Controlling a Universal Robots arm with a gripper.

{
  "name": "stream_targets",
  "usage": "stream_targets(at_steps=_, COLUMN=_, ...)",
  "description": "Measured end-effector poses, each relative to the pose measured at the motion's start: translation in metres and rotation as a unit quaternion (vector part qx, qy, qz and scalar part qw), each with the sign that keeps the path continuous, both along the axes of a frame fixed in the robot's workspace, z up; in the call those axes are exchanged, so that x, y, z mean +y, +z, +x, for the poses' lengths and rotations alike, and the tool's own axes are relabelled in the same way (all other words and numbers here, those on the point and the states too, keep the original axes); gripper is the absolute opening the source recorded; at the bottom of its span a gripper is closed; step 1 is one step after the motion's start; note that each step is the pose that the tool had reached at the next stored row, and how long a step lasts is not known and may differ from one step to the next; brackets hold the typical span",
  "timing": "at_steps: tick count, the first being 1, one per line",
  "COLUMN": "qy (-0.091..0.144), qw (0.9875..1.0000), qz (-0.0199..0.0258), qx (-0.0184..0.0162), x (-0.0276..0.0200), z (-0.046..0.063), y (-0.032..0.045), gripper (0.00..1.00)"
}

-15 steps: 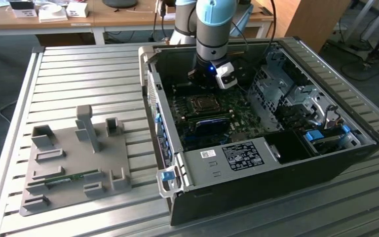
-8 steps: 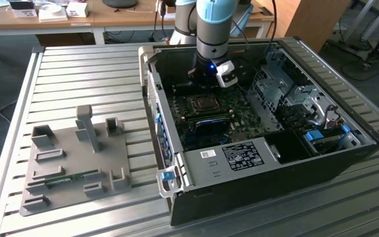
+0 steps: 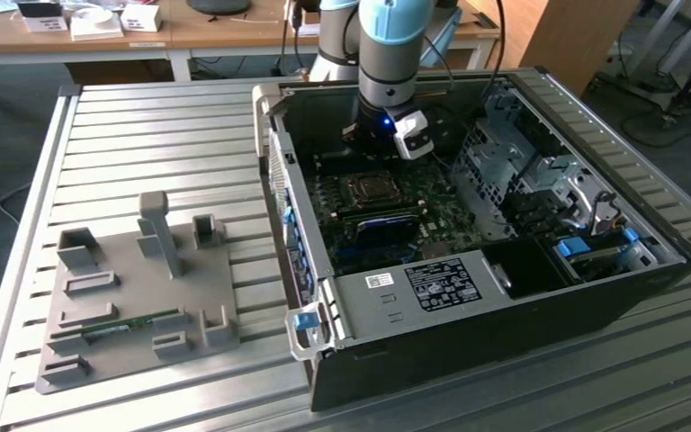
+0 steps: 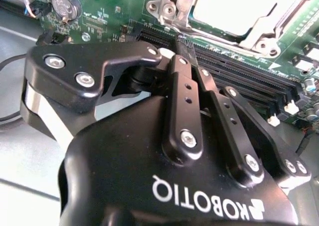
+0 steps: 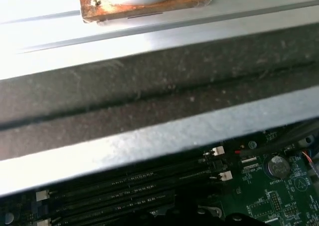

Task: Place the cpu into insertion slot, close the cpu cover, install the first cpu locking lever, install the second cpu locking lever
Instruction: 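Install the first cpu locking lever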

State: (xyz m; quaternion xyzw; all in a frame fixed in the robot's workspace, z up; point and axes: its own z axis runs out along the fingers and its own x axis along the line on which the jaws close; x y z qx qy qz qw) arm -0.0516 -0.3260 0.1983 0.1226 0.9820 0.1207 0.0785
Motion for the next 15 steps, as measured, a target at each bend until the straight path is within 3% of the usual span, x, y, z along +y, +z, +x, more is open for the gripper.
stream_targets(at_steps=6, qy=0.0, qw=1.0, qz=0.0, qx=-0.0001, x=-0.0005, z=0.0, y=0.0, gripper=0.11)
stream_targets(at_steps=9, qy=0.0, qw=1.0, qz=0.0001, qx=-0.0023, x=-0.0007, z=0.0, y=0.0, gripper=0.11)
stream_targets(at_steps=15, qy=0.0, qw=1.0, qz=-0.0002, qx=-0.0029, x=-0.0007, z=-0.0008, y=-0.0002, gripper=0.11)
